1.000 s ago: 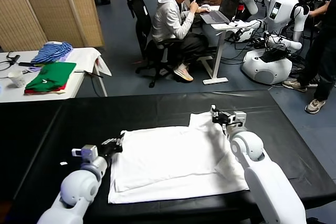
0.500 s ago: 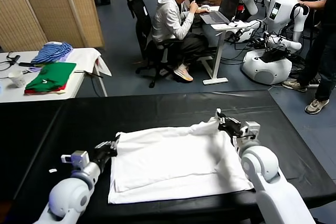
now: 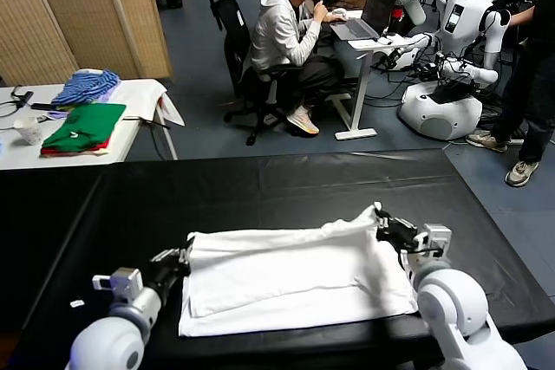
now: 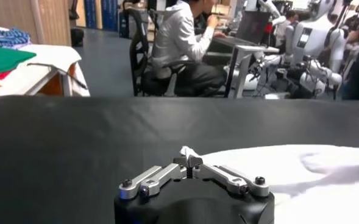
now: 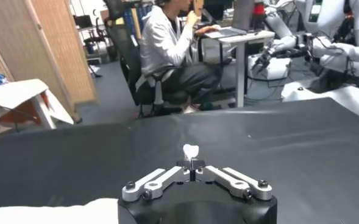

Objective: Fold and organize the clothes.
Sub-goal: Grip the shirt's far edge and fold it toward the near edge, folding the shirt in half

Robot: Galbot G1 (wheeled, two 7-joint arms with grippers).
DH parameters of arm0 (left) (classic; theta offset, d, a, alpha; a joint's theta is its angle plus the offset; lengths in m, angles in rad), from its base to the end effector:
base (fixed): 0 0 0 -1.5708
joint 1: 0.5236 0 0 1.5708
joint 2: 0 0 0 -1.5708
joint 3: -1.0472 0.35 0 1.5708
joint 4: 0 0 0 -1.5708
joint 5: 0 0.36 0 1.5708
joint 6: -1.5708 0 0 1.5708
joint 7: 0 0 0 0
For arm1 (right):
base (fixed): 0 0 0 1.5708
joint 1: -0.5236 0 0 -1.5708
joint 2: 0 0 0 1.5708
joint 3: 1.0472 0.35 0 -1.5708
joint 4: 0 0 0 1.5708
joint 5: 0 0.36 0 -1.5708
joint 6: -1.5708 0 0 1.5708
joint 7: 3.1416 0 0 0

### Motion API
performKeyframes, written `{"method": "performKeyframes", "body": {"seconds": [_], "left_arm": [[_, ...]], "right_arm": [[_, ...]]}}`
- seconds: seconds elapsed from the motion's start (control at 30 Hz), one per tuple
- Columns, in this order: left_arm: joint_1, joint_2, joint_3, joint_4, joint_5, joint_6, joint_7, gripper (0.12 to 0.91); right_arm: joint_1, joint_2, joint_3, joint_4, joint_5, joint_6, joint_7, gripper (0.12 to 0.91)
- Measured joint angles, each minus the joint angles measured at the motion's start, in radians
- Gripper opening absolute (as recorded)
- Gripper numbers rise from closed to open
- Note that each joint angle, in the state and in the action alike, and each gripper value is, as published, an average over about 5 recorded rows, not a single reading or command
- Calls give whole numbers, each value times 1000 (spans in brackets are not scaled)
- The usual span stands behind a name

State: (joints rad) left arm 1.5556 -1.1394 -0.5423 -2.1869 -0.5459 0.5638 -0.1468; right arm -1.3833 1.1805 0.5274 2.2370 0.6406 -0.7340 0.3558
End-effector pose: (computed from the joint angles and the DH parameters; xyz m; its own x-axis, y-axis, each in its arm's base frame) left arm 0.1949 0.0644 -0.2536 -0.8613 0.1409 0.4881 0.1110 0.9898 -0.0899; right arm 0.2284 -0.0495 -0.2043 -0.8810 -0.0361 0.4717 0.0039 0.9965 0.0835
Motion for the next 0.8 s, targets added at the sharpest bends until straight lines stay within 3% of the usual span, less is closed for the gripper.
{"method": "performKeyframes", "body": {"seconds": [0.27, 0.8], "left_arm": [[39, 1, -5, -40, -4, 58, -17, 155], [72, 10, -24, -78, -12, 106, -26, 155]], "right_arm": [[-87, 25, 17, 67, -38, -3, 25, 142], [-142, 42, 27, 84, -51, -3, 49, 142]]}}
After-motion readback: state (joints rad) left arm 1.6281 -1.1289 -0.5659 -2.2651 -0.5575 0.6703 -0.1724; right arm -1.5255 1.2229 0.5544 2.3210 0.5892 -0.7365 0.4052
